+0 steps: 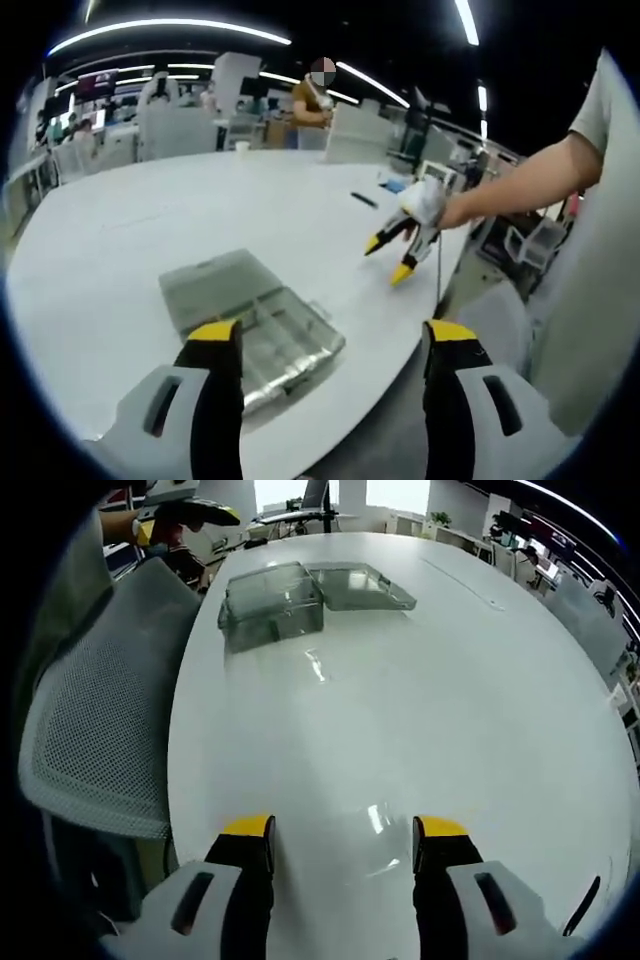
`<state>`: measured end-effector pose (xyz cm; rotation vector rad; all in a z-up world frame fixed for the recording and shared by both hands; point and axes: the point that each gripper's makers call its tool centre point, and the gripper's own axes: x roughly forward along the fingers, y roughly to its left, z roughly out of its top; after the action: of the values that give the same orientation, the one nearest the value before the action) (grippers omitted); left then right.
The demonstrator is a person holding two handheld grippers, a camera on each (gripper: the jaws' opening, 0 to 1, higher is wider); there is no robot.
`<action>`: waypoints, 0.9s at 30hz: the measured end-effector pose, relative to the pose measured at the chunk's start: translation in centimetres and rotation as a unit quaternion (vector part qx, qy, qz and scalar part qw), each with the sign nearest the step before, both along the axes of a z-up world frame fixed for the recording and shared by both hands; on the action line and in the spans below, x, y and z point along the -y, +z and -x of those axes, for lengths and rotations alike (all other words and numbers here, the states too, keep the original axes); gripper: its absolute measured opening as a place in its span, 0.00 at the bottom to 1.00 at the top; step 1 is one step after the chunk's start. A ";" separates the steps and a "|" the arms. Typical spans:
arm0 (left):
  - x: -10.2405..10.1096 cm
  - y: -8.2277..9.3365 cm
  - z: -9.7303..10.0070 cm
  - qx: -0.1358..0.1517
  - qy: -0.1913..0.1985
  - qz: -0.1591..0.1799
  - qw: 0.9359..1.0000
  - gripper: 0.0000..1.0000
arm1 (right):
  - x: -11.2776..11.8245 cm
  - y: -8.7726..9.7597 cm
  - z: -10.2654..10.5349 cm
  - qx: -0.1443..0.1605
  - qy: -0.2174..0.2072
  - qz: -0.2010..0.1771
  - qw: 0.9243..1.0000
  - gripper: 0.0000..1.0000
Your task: Insert the divider into the dual guide fixture by aligning both edges with the guide slots and pushing it downward to the bottom, including one-sided entry, uneven engagement, binding, and posture correction.
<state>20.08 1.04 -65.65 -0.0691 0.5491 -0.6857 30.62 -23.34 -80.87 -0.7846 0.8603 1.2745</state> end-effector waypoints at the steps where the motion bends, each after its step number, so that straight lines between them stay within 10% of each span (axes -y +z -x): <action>1: 0.0 0.0 0.0 0.000 0.000 0.000 1.000 0.72 | 0.0 -0.1 0.0 0.000 0.001 0.001 1.000 0.52; 27: -0.3 -0.3 0.3 -0.010 0.008 -0.007 1.000 0.70 | 0.5 -1.1 -0.4 -0.010 0.015 0.016 1.000 0.47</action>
<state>19.81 1.33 -65.96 -0.0682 0.5725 -0.6654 31.05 -23.85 -81.93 -0.8135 0.8901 1.3004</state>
